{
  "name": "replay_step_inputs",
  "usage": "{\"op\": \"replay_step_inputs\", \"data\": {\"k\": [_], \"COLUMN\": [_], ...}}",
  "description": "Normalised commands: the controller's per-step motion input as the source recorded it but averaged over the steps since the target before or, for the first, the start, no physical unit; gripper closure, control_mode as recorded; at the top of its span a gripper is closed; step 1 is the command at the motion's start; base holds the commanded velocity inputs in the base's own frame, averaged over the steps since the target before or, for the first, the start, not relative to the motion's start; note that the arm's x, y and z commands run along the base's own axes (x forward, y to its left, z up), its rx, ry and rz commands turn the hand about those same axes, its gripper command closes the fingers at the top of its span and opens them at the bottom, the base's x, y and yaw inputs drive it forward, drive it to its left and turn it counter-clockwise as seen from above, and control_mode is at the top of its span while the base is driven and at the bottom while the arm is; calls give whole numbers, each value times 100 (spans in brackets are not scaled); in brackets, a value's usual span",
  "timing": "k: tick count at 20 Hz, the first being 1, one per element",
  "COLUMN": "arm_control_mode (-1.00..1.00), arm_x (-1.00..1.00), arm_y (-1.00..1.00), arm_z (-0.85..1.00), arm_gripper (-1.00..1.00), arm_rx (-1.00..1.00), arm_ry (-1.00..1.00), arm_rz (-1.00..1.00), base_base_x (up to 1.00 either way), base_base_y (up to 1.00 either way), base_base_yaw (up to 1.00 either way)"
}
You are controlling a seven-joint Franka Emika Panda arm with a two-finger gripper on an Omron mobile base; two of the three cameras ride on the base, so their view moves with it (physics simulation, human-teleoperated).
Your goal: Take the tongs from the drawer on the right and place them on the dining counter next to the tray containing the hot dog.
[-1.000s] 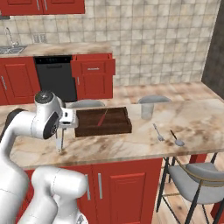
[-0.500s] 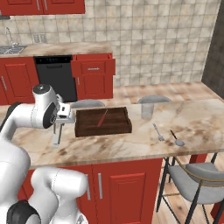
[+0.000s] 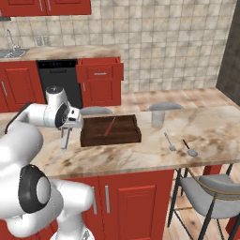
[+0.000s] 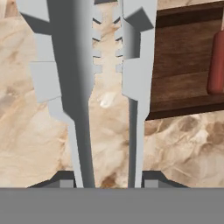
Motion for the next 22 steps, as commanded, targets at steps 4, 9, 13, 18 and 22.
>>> {"op": "replay_step_inputs", "data": {"k": [4, 9, 13, 18, 22], "arm_control_mode": [-100, -100, -100, -100, -100], "arm_x": [51, 26, 21, 31, 29], "arm_y": [37, 7, 0, 6, 1], "arm_z": [-7, -19, -26, -6, -12], "arm_gripper": [100, 100, 100, 100, 100], "arm_rx": [0, 0, 0, 0, -1], "arm_ry": [6, 4, 5, 5, 4], "arm_rz": [0, 0, 0, 0, 0], "base_base_x": [0, 0, 0, 0, 0], "base_base_y": [0, 0, 0, 0, 0], "base_base_yaw": [0, 0, 0, 0, 0]}}
